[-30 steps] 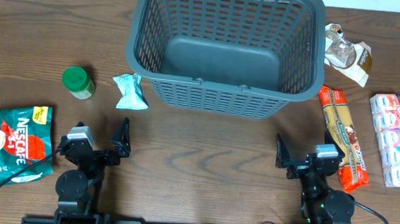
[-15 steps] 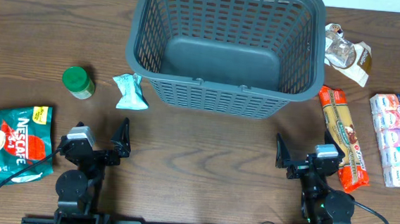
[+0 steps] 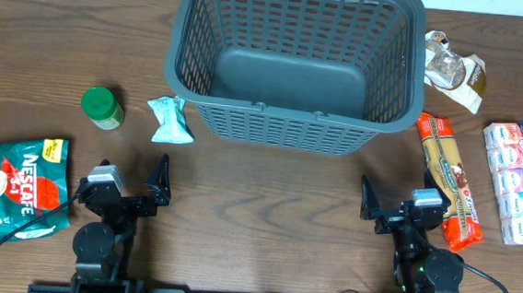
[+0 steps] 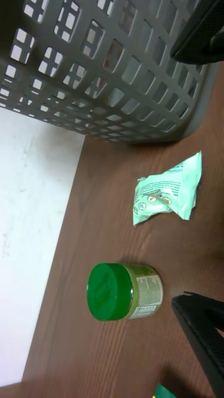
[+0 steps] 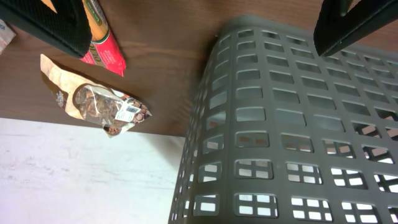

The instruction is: Pack container

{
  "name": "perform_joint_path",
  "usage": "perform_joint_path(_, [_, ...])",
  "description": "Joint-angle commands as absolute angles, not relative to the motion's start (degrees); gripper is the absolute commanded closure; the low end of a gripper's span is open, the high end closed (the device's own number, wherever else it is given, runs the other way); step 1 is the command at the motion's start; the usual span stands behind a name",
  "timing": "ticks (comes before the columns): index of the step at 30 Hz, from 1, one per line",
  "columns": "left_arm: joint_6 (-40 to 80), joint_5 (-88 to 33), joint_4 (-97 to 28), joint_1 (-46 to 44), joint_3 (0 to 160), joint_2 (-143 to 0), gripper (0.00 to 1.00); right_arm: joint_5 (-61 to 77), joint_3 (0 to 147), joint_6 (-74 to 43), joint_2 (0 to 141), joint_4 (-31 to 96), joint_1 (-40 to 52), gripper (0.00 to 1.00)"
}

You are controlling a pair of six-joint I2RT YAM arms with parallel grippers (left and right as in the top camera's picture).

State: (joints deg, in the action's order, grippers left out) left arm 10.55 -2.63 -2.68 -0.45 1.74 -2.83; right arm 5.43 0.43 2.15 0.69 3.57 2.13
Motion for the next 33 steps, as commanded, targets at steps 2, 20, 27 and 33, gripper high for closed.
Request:
perform_joint_path(2, [11.0,-2.0,-4.0,-0.6,0.3,-2.5,0.01,5.8,0.3,2.2,0.4,3.7,1.5,0.01])
perform_joint_path(20, [11.0,-1.9,-4.0,-0.6,0.3,-2.5,0.01,6.4,0.3,-9.8,0.5,3.7,1.5,0.01])
perform_joint_path(27, [11.0,-2.0,-4.0,-0.6,0.3,-2.5,0.01,6.5,0.3,-31.4,0.6,3.7,1.5,0.01])
perform_joint_path(33, [11.0,-1.9,-4.0,-0.6,0.3,-2.5,0.01,12.1,0.7,-31.7,5.4,3.7,1.5,0.01])
